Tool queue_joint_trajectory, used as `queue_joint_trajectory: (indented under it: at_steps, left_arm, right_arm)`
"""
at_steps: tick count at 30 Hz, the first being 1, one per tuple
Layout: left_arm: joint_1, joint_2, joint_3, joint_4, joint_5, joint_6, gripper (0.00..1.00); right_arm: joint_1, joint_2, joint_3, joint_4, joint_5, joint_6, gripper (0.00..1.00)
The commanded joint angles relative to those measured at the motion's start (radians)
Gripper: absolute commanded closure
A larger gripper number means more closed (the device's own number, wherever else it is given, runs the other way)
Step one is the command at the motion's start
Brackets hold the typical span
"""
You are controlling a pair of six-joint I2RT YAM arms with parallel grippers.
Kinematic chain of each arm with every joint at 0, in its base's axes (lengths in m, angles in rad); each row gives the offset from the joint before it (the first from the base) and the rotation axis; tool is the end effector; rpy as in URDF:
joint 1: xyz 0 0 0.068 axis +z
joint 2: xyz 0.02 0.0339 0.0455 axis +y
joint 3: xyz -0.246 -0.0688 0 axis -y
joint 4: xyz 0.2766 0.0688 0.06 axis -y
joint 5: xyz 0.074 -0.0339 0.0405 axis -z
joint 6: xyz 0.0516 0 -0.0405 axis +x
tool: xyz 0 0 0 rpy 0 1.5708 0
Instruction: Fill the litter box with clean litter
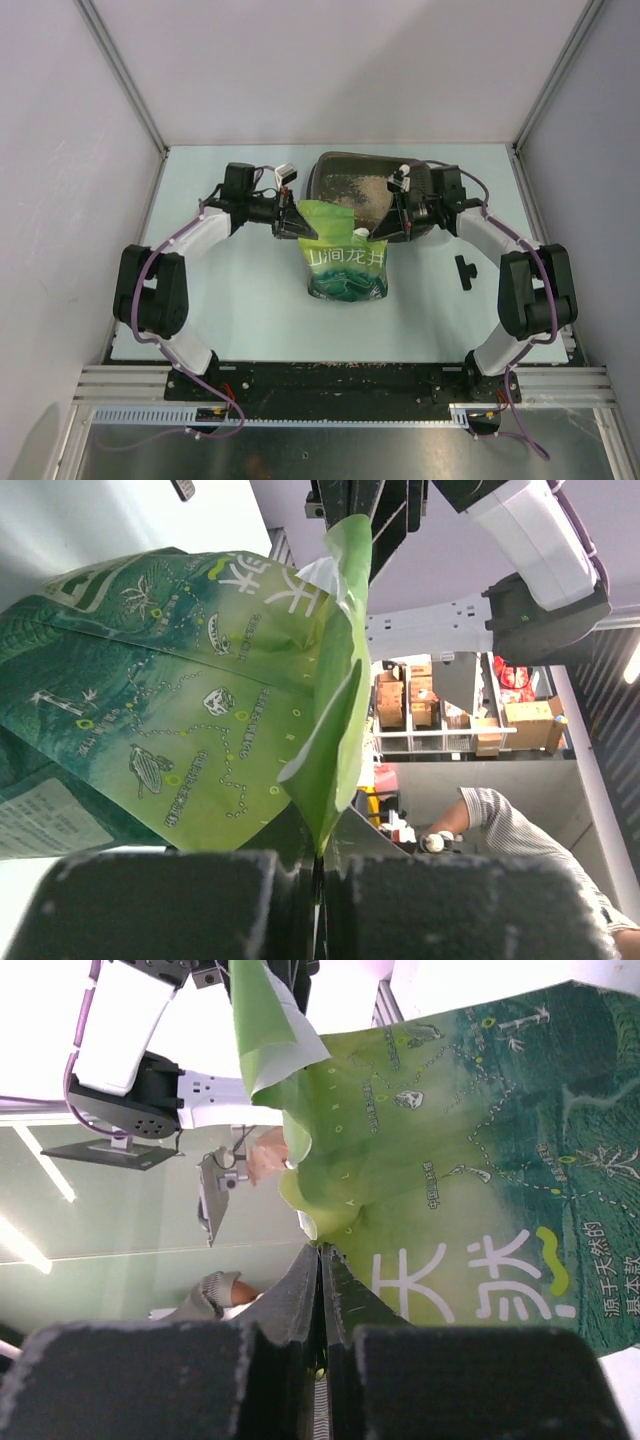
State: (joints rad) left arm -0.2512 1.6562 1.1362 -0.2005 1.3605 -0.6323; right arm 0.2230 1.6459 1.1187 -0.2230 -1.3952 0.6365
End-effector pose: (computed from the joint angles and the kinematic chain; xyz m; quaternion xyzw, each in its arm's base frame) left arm 0.3502 -0.1420 0.2173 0.1206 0.7445 -0.6551 0.0449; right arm 0.3481 0.1310 0.2149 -0.1065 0.7404 0.6629 0.0325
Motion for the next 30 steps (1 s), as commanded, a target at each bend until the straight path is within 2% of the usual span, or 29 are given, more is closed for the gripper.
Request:
queue_joint_trajectory:
  at_steps: [1, 3, 5, 8, 10, 12, 21, 23, 26, 30]
  left_arm:
    - [0.007, -0.003, 0.007, 0.003, 0.063, -0.063, 1.00]
    - [0.007, 0.004, -0.022, 0.003, 0.037, -0.072, 1.00]
    - [0.012, 0.002, -0.018, 0.004, 0.002, -0.060, 1.00]
    - [0.018, 0.017, 0.029, 0.001, -0.023, -0.069, 0.97]
    - [0.021, 0.043, 0.074, 0.001, -0.027, -0.060, 0.96]
    - [0.030, 0.060, 0.098, 0.001, -0.041, -0.069, 1.00]
    - [0.033, 0.056, 0.094, 0.003, 0.014, -0.139, 1.00]
    - [0.033, 0.021, 0.080, 0.001, 0.020, -0.148, 1.00]
    - [0.033, -0.041, 0.018, 0.001, 0.023, -0.164, 1.00]
    - [0.039, -0.107, -0.062, 0.003, 0.032, -0.168, 1.00]
  right_arm:
    - [0.025, 0.023, 0.039, -0.114, -0.260, 0.026, 1.00]
    - [0.041, 0.058, 0.032, -0.130, -0.258, 0.029, 1.00]
    - [0.044, 0.063, 0.021, -0.058, -0.258, 0.179, 1.00]
    - [0.042, 0.072, 0.024, -0.015, -0.258, 0.291, 1.00]
    - [0.044, 0.061, 0.036, -0.053, -0.258, 0.281, 1.00]
    - [0.045, 0.054, 0.055, -0.113, -0.258, 0.249, 1.00]
    - [-0.005, -0.011, 0.079, -0.291, -0.217, 0.117, 1.00]
    - [-0.005, 0.009, 0.079, -0.247, -0.170, 0.147, 1.00]
    - [0.016, 0.075, 0.088, -0.006, -0.188, 0.332, 1.00]
    - [0.065, 0.143, 0.196, 0.031, -0.214, 0.336, 1.00]
